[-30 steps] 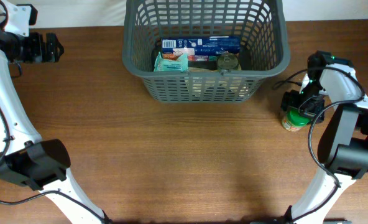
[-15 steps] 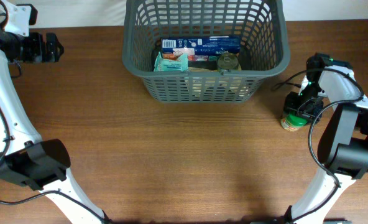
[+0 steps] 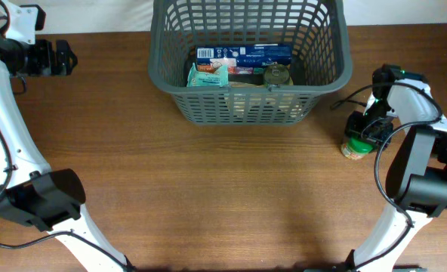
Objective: Pack container
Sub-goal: 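Lift the jar into the basket and release it beside the tin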
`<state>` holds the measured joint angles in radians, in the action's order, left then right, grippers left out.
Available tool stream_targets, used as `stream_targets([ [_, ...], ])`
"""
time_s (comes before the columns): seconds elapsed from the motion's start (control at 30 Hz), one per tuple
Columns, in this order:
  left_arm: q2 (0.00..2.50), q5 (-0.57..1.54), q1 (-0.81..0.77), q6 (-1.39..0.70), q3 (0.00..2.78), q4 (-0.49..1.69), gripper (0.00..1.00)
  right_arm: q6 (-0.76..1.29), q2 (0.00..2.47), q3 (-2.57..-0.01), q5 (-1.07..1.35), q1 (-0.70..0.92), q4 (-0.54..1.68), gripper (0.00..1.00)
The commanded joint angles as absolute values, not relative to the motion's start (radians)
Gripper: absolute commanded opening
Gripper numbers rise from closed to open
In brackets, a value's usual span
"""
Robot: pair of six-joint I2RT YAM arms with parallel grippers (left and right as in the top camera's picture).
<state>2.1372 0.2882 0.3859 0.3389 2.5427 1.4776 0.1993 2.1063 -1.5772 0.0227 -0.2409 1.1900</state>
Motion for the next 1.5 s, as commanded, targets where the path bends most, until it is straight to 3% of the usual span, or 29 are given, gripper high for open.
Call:
stream_targets([
  [0.0, 2.137, 0.292, 0.386, 0.326, 2.536, 1.478, 0.99, 0.223, 2.063, -1.723, 0.018, -0.262, 1.239, 0.33],
  [0.13, 2.137, 0.292, 0.386, 0.326, 2.536, 1.478, 0.99, 0.223, 2.052, -2.055, 0.018, -0.308, 1.388, 0.29],
  [0.27, 2.137, 0.292, 0.386, 0.326, 2.536, 1.478, 0.99, 0.222, 2.052, -2.435, 0.025, -0.318, 1.528, 0.15],
  [0.47, 2.137, 0.292, 0.386, 0.326, 2.536, 1.478, 0.99, 0.152, 2.051, -2.899, 0.19, -0.206, 1.621, 0.04],
  [0.67, 2.137, 0.292, 0.386, 0.326, 2.536, 1.478, 0.99, 0.101, 2.067, -2.948, 0.213, 0.021, 1.608, 0.04],
  [0.9, 2.137, 0.292, 0.386, 0.326, 2.536, 1.478, 0.99, 0.101, 2.273, -2.93, 0.044, 0.293, 1.581, 0.04],
  [1.27, 2.137, 0.292, 0.386, 0.326, 2.536, 1.478, 0.99, 0.105, 2.618, -2.93, 0.074, 0.334, 1.586, 0.04],
  [1.3, 2.137, 0.292, 0.386, 0.326, 2.536, 1.478, 0.99, 0.105, 2.627, -2.93, 0.088, 0.334, 1.586, 0.08],
  [1.33, 2.137, 0.292, 0.386, 0.326, 2.536, 1.478, 0.99, 0.104, 2.64, -2.93, 0.11, 0.334, 1.586, 0.31],
  [1.37, 2.137, 0.292, 0.386, 0.326, 2.536, 1.478, 0.99, 0.104, 2.644, -2.93, 0.113, 0.334, 1.583, 0.46],
  [1.43, 2.137, 0.292, 0.386, 0.326, 2.536, 1.478, 0.99, 0.086, 2.64, -2.933, 0.112, 0.334, 1.575, 0.72],
  [1.47, 2.137, 0.292, 0.386, 0.326, 2.536, 1.478, 0.99, 0.074, 2.634, -2.935, 0.112, 0.331, 1.575, 0.77],
])
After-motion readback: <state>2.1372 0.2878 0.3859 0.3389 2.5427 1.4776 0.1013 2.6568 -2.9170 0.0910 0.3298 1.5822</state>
